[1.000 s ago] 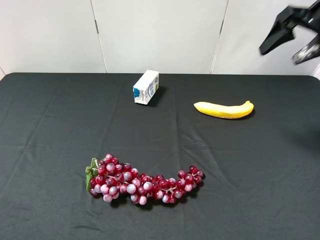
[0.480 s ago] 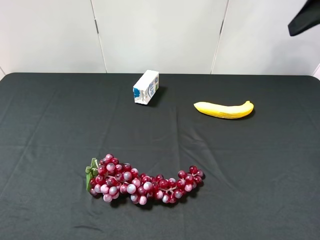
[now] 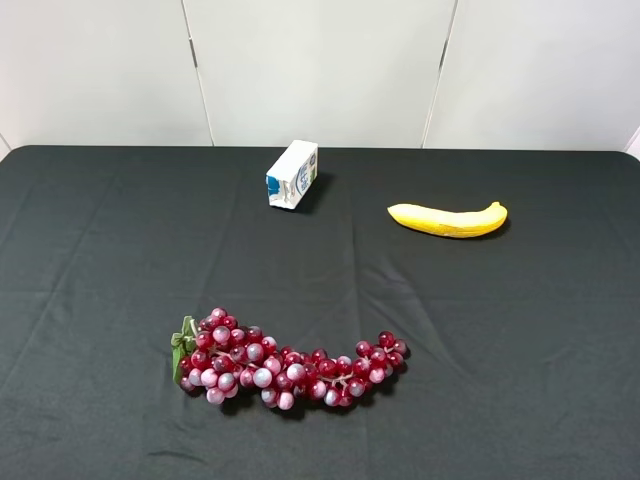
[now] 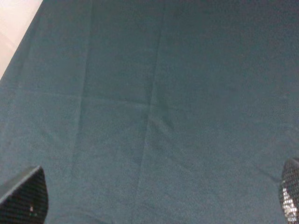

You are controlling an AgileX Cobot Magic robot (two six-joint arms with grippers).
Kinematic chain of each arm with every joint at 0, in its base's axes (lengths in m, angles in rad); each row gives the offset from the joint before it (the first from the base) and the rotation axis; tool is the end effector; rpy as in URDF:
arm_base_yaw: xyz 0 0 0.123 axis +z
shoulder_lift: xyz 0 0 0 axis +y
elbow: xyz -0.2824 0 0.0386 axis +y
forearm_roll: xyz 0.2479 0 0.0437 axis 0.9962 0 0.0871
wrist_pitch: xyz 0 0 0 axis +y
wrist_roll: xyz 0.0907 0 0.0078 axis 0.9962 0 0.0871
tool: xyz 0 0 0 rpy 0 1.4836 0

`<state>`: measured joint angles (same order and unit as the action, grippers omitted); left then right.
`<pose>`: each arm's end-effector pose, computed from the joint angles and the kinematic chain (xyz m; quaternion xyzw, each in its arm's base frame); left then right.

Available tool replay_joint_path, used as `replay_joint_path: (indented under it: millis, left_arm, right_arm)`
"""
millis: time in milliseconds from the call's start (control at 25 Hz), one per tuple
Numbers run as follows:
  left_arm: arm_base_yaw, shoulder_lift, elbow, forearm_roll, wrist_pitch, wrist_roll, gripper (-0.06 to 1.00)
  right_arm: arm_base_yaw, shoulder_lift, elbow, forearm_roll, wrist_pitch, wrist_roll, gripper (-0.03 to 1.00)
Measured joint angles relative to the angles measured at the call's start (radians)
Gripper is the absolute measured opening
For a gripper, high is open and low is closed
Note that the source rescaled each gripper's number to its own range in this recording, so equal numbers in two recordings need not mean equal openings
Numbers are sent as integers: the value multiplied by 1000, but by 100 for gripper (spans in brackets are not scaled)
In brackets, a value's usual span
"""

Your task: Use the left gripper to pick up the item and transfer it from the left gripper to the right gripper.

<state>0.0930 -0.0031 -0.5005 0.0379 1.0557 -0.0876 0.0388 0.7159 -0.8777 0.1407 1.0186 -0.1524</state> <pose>-0.0055 0.0025 0.2777 -0.0774 0.8473 0.0204 0.5250 0.1145 0.0153 0.3578 -0.0771 0.9154 0.0473 0.3923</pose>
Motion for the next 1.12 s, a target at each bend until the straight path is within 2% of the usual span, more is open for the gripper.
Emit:
replay_joint_path:
  millis: [320, 560, 840, 1120]
  left_arm:
    - [0, 0, 0, 0, 0, 0, 100]
    - [0, 0, 0, 0, 0, 0, 100]
    - [0, 0, 0, 0, 0, 0, 100]
    - [0, 0, 0, 0, 0, 0, 100]
  right_arm:
    - [0, -368, 229, -1, 12, 12, 100]
    - [0, -553, 353, -39, 30, 99, 100]
    - [0, -640, 378, -101, -1, 126, 100]
    - [0, -640, 378, -106, -1, 128, 100]
